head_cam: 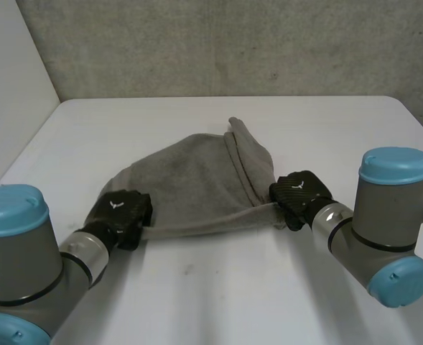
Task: Fold the towel.
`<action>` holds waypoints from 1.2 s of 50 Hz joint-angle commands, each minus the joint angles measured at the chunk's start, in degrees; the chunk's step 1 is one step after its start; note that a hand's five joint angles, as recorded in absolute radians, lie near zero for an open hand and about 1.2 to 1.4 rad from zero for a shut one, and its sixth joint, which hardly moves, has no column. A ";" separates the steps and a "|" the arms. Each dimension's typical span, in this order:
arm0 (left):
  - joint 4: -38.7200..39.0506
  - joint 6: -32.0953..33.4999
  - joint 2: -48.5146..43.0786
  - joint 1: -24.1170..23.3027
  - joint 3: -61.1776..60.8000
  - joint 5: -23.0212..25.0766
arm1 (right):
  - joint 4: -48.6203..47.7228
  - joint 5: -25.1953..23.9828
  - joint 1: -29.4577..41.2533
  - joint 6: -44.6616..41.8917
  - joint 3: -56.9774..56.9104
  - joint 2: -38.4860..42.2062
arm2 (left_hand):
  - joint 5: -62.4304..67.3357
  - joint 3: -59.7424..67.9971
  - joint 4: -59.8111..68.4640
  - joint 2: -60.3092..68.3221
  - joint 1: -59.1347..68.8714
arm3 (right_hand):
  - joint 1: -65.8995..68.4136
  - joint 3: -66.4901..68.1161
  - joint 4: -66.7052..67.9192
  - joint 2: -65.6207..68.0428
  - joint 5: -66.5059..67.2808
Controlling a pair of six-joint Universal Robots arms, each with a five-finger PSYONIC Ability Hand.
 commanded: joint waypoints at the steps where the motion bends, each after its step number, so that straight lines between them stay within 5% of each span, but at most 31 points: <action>1: -0.04 -0.43 5.31 -0.09 2.08 -0.02 | -1.86 0.13 -2.66 10.49 1.38 -2.32 | 10.93 10.30 10.27 10.22 12.82 | -41.65 -31.90 -32.09 -31.88 -28.74; 15: -0.22 -2.10 8.47 1.06 4.28 -0.20 | -4.33 0.04 -4.78 31.96 1.57 -2.06 | 10.93 10.30 10.27 10.22 12.82 | -53.19 -43.44 -43.64 -43.42 -40.29; 47: -0.39 -2.10 12.96 6.33 5.42 -0.20 | -4.41 3.47 -1.26 36.98 -5.91 8.58 | 10.93 10.30 10.27 10.22 12.82 | -52.52 -42.77 -42.97 -42.75 -39.62; 58: -0.39 -2.10 13.04 7.65 5.42 -0.11 | -6.26 4.43 -1.09 38.12 -6.70 9.98 | 10.93 10.30 10.27 10.22 12.82 | -33.68 -23.93 -24.13 -23.91 -20.78; 60: -0.39 -2.10 13.04 7.65 5.42 -0.20 | -6.70 4.35 -1.09 39.78 -6.70 9.63 | 10.93 10.30 10.27 10.22 12.82 | -9.94 -0.19 -0.38 -0.17 2.96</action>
